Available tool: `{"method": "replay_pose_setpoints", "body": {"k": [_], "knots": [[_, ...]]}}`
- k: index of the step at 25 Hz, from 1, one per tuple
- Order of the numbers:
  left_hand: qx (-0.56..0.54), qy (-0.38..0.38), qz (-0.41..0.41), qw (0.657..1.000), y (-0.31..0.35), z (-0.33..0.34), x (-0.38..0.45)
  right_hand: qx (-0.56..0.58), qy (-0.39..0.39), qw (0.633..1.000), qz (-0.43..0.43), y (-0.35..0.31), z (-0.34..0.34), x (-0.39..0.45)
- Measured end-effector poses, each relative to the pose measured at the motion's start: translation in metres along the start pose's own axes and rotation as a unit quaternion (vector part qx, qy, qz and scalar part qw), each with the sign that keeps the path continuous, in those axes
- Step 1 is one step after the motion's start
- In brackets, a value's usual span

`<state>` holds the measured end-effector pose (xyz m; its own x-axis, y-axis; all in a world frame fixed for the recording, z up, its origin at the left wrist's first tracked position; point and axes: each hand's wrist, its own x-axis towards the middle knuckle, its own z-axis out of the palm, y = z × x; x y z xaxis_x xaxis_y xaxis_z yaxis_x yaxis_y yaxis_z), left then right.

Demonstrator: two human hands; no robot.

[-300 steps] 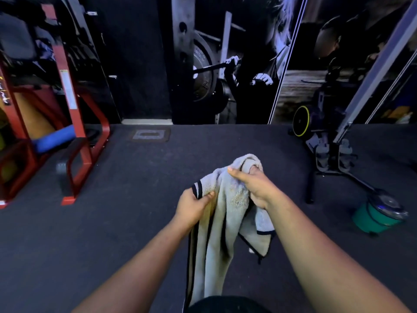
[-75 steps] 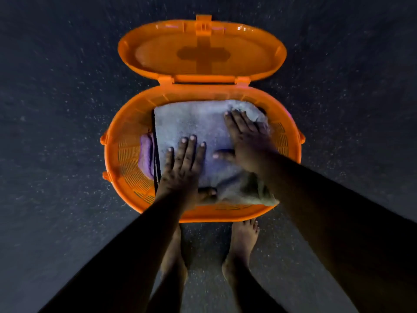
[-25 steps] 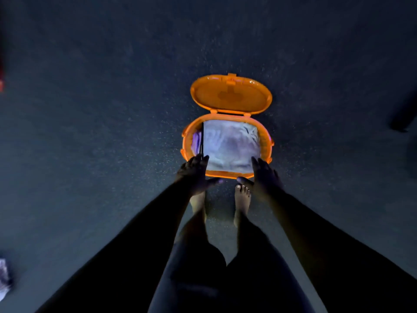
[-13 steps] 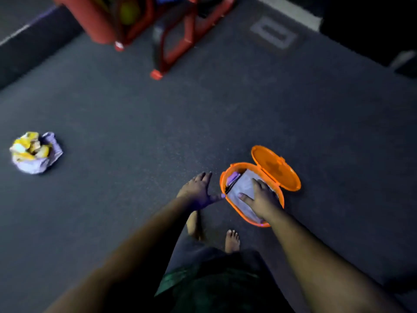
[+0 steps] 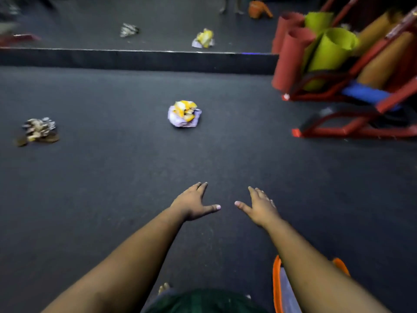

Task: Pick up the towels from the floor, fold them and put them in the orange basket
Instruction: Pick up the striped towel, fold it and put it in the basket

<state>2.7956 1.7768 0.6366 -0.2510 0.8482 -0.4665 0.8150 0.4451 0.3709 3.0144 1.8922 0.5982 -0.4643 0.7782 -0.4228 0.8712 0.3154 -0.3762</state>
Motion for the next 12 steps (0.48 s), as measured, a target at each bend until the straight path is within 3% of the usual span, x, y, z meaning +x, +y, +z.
{"method": "replay_pose_setpoints", "body": {"k": [12], "knots": [[-0.045,0.164,-0.192,0.966,-0.341,-0.135,-0.145,-0.125,-0.017,0.951,-0.283,-0.412,0.065,0.063]]}}
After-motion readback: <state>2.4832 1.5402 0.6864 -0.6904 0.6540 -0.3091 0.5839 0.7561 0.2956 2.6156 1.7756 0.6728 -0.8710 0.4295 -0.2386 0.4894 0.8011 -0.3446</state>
